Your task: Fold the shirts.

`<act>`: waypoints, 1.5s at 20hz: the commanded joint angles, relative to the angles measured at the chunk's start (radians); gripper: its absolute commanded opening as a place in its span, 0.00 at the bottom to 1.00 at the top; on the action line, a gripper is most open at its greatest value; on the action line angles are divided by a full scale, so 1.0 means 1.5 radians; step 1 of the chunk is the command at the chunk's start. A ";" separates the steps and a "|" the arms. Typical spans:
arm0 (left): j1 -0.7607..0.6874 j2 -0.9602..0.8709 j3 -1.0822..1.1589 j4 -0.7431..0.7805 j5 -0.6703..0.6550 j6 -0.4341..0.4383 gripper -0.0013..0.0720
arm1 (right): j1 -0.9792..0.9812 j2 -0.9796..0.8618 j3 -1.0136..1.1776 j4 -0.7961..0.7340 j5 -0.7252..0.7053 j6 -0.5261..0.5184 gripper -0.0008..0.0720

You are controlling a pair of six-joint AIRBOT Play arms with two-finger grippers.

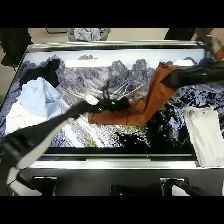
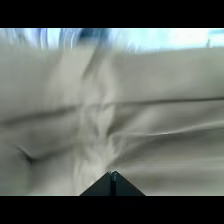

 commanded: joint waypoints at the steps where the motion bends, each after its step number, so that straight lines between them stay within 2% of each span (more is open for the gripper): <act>1: 0.110 0.164 -0.034 0.148 -0.034 0.012 0.06 | 0.113 -0.082 0.000 0.042 -0.110 0.002 0.07; 5: 0.259 0.342 -0.053 0.180 -0.079 0.012 0.06 | 0.288 -0.201 0.000 0.101 -0.235 -0.003 0.07; 7: 0.301 0.401 -0.053 0.180 -0.085 0.011 0.06 | 0.356 -0.262 0.000 0.125 -0.281 0.008 0.08; 8: 0.311 0.422 -0.053 0.180 -0.085 0.010 0.06 | 0.384 -0.292 0.000 0.142 -0.312 0.008 0.34; 9: 0.316 0.440 -0.053 0.180 -0.085 0.010 0.06 | 0.404 -0.313 0.000 0.160 -0.340 0.007 0.90; 10: 0.317 0.451 -0.053 0.180 -0.086 0.010 0.06 | 0.414 -0.327 0.000 0.168 -0.362 0.005 0.97; 12: 0.316 0.462 -0.053 0.180 -0.101 0.010 0.06 | 0.401 -0.325 0.000 0.159 -0.370 0.004 0.98; 14: 0.316 0.462 -0.053 0.186 -0.122 0.011 0.06 | 0.349 -0.296 0.000 0.101 -0.317 0.002 0.97; 18: 0.316 0.462 -0.053 0.258 -0.133 0.010 0.06 | 0.165 -0.223 0.000 -0.186 -0.093 0.022 0.97; 19: 0.316 0.462 -0.054 0.264 -0.138 0.010 0.06 | 0.117 -0.224 -0.004 -0.240 -0.036 0.025 0.96; 20: 0.316 0.461 -0.054 0.268 -0.143 0.011 0.06 | 0.072 -0.227 -0.027 -0.253 -0.004 0.028 0.92; 22: 0.316 0.459 -0.054 0.270 -0.149 0.011 0.06 | 0.015 -0.234 -0.110 -0.165 -0.019 0.039 0.92; 24: 0.316 0.456 -0.054 0.270 -0.148 0.011 0.06 | 0.013 -0.246 -0.194 -0.047 -0.097 0.003 0.92; 26: 0.316 0.454 -0.054 0.270 -0.148 0.011 0.06 | 0.023 -0.271 -0.231 0.062 -0.169 -0.025 0.92; 28: 0.316 0.452 -0.053 0.270 -0.148 0.011 0.06 | 0.032 -0.302 -0.231 0.134 -0.194 -0.039 0.92; 30: 0.316 0.451 -0.053 0.270 -0.148 0.010 0.06 | 0.034 -0.321 -0.231 0.170 -0.196 -0.043 0.81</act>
